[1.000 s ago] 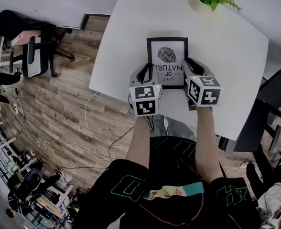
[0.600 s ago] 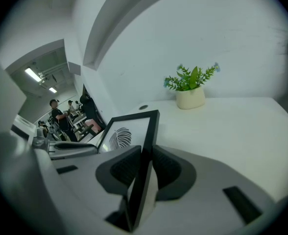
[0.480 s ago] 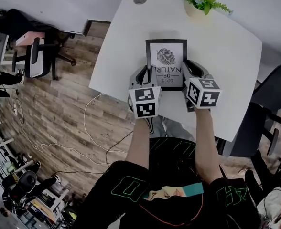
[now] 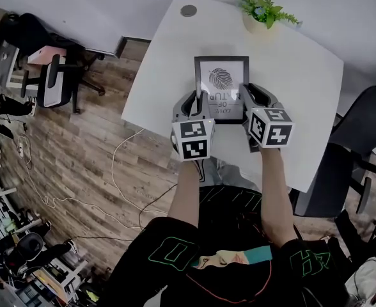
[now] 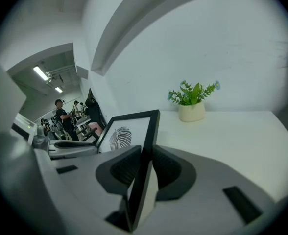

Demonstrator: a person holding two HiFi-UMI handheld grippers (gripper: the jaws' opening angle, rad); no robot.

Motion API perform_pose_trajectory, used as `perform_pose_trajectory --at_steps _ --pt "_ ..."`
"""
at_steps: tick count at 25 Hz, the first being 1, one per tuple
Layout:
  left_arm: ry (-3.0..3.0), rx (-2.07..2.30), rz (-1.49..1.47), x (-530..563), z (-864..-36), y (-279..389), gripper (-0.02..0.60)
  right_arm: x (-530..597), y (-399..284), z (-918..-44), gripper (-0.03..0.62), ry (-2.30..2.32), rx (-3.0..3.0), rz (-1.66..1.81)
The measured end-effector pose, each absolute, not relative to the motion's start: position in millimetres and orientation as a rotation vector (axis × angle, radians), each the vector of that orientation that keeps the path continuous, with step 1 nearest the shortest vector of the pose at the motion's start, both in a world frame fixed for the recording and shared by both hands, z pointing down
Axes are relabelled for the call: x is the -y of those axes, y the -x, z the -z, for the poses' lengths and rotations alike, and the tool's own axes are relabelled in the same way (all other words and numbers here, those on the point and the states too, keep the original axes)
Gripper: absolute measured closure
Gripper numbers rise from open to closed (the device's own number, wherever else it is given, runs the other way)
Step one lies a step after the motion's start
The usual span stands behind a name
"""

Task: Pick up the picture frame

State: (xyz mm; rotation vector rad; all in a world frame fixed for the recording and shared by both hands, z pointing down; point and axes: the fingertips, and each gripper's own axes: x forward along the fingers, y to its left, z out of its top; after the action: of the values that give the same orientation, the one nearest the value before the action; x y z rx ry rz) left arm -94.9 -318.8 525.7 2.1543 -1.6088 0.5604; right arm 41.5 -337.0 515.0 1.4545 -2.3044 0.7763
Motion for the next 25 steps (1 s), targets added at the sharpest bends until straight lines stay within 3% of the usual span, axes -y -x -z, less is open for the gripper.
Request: perform_pose_trajectory --at_steps 25 --pt "-2.252 1.772 -0.419 314.0 -441.0 91.1 0.506 333.6 -44.9 -421.5 0.514 -1.486 2.483 -0.493"
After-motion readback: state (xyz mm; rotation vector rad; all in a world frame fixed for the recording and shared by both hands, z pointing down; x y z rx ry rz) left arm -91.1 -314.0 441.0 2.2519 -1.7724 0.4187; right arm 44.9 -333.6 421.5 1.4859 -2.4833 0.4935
